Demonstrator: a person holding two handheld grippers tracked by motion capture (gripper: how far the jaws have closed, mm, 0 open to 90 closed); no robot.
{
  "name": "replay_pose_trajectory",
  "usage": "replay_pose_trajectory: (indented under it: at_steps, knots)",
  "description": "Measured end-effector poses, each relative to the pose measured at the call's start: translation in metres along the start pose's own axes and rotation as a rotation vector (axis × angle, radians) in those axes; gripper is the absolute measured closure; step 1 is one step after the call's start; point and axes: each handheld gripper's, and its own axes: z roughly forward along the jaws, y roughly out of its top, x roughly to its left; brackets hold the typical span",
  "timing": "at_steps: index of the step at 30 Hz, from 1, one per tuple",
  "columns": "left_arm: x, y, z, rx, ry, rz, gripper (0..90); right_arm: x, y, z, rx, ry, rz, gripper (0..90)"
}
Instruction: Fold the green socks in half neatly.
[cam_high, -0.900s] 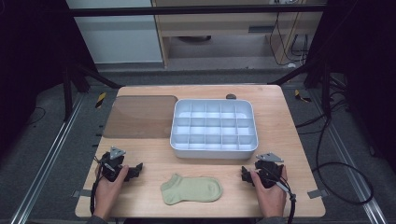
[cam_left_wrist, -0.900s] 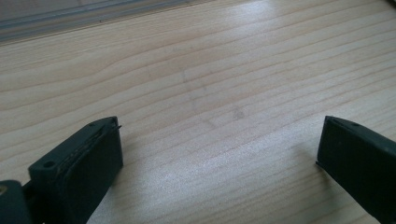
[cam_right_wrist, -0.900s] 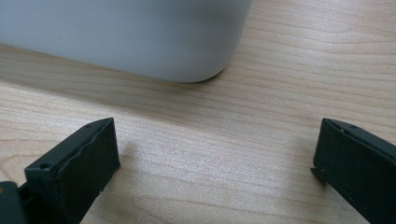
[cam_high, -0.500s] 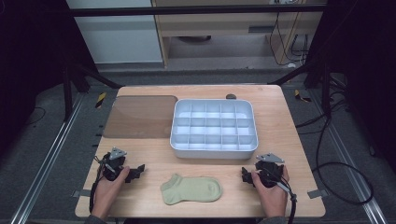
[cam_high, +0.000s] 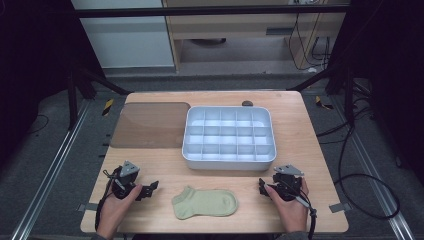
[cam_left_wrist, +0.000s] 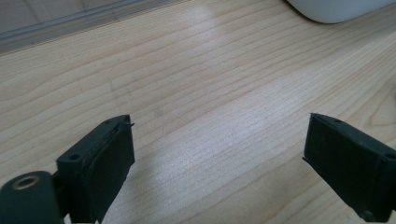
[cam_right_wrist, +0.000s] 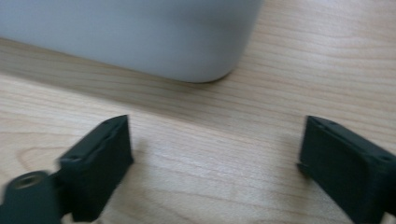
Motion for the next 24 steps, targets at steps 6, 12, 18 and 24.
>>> replay_pose_trajectory:
  at_steps: [6, 12, 18, 24]
  knots:
    - [-0.004, -0.004, -0.013, 0.015, -0.032, -0.014, 13.7, 0.012, 0.005, -0.022, 0.002, -0.004, -0.052, 23.7]
    - [-0.01, 0.003, -0.019, 0.066, -0.059, -0.013, 14.2, 0.025, 0.013, -0.045, 0.104, 0.116, -0.119, 34.6]
    - [-0.025, 0.024, -0.017, 0.138, -0.133, 0.017, 17.8, 0.035, 0.034, -0.059, 0.159, 0.243, -0.126, 49.2]
    - [-0.055, 0.04, -0.013, 0.181, -0.166, 0.103, 21.2, 0.064, 0.042, -0.057, 0.195, 0.364, -0.148, 66.4]
